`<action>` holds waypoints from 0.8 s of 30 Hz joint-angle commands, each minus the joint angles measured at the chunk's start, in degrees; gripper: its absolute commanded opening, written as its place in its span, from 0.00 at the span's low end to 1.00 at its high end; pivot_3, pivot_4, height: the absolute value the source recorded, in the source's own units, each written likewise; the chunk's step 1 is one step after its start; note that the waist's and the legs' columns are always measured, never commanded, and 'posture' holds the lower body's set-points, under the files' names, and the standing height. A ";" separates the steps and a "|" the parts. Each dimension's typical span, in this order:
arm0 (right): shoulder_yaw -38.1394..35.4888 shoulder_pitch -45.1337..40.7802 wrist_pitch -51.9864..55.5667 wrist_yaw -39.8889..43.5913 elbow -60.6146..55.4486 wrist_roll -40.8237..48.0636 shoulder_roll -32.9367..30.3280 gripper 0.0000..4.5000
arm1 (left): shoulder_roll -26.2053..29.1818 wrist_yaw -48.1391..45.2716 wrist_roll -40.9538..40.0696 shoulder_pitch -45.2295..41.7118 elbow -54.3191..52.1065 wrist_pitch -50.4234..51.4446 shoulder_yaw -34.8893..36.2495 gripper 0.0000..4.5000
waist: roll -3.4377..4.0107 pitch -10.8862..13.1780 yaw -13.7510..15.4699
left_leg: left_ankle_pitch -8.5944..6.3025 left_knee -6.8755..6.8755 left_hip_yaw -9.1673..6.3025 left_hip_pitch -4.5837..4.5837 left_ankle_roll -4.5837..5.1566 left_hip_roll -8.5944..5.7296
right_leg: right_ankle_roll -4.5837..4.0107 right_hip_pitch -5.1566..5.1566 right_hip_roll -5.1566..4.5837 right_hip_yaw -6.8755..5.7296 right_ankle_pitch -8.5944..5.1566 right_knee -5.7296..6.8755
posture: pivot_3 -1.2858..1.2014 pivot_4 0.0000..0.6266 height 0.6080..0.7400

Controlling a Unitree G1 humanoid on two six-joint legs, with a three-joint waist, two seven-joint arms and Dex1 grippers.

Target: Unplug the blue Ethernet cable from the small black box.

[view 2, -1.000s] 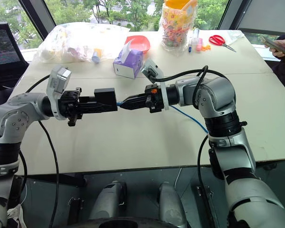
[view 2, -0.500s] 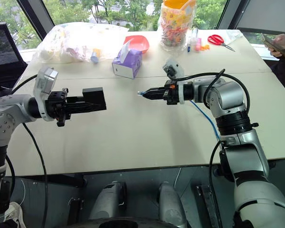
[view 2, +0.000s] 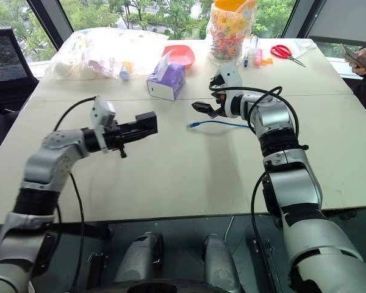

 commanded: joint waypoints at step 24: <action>-12.17 22.12 28.72 -9.67 -49.12 13.39 -5.59 1.00 | -7.37 2.11 10.79 -2.52 25.68 -23.92 -1.03 0.99 | 0.03 -0.03 -0.29 | -0.02 0.02 -0.04 0.03 0.03 0.01 | 0.09 0.00 0.00 0.00 0.06 0.01 | 0.52 0.24 0.96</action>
